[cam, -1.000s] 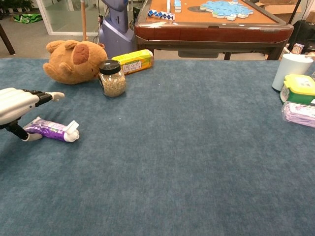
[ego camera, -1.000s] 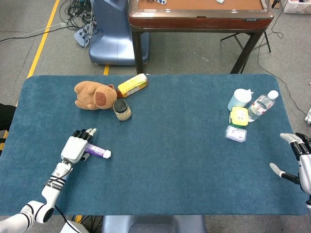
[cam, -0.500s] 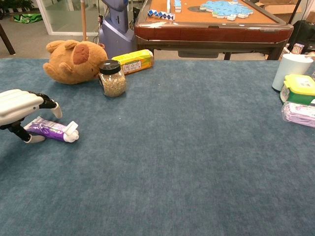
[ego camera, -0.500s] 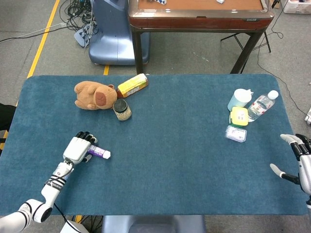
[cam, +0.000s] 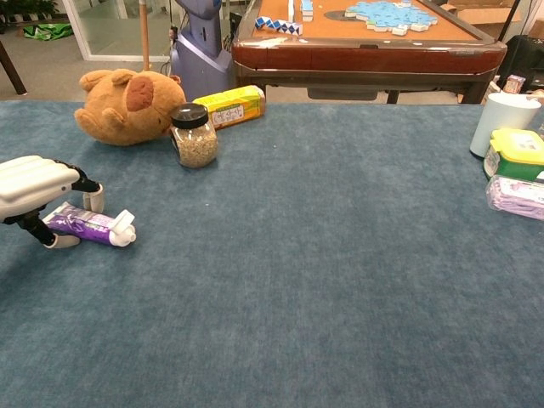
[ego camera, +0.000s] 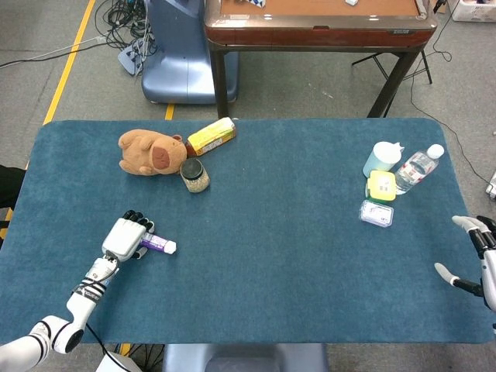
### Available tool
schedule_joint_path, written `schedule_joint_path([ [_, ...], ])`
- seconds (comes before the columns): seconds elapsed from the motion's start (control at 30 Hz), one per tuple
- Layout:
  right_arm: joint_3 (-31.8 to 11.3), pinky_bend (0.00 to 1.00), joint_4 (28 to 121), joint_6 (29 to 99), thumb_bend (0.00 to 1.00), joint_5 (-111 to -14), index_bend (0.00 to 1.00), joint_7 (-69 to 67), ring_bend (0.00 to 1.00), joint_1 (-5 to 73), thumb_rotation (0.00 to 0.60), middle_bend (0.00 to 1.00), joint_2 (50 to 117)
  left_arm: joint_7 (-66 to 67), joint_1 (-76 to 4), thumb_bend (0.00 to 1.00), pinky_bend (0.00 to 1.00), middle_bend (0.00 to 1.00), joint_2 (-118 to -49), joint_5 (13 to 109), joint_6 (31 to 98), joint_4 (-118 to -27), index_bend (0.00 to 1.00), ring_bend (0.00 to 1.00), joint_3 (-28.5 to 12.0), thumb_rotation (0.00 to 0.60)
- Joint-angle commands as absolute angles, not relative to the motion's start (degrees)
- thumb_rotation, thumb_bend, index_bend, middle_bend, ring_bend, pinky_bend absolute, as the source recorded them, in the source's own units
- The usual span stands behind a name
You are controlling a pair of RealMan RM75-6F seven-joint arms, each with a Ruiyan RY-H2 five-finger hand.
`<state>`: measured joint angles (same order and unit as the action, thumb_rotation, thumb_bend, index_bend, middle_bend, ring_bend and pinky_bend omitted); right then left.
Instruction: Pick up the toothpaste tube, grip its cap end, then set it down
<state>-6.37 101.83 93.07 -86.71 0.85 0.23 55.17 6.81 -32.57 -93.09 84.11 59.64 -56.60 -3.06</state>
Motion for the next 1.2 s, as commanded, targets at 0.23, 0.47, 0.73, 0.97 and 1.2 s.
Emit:
schedule_joint_path([
  [0.23, -6.4, 0.19, 102.2, 93.4, 0.09, -86.9, 0.22, 1.0, 0.16, 0.0, 0.6, 0.26, 54.8, 3.2, -33.3, 0.26, 0.16, 0.54, -93.8, 85.1, 60.4, -54.1, 0.52, 0.32, -2.9, 0.6],
  [0.47, -6.2, 0.19, 102.5, 92.7, 0.09, -87.6, 0.22, 1.3, 0.16, 0.4, 0.6, 0.26, 54.9, -1.8, -33.6, 0.34, 0.19, 0.62, -93.2, 86.3, 61.6, -52.8, 0.59, 0.38, -2.6, 0.6],
  [0.73, -5.7, 0.19, 105.8, 88.7, 0.09, -90.6, 0.22, 3.9, 0.16, 3.2, 0.6, 0.26, 53.0, -8.5, -34.2, 0.36, 0.22, 0.64, -87.8, 87.0, 62.8, -59.6, 0.6, 0.39, -3.3, 0.6],
  [0.97, -6.1, 0.19, 111.7, 81.9, 0.1, -95.7, 0.22, 8.4, 0.16, 8.9, 0.6, 0.26, 50.7, -13.5, -35.7, 0.37, 0.23, 0.64, -80.7, 86.5, 60.7, -72.4, 0.6, 0.41, -4.4, 0.6],
  [1.2, -7.0, 0.19, 117.5, 72.2, 0.16, -100.2, 0.22, 12.4, 0.16, 16.7, 0.6, 0.26, 51.0, -15.7, -39.0, 0.4, 0.23, 0.65, -76.0, 85.7, 56.0, -83.2, 0.6, 0.41, -5.9, 0.6],
])
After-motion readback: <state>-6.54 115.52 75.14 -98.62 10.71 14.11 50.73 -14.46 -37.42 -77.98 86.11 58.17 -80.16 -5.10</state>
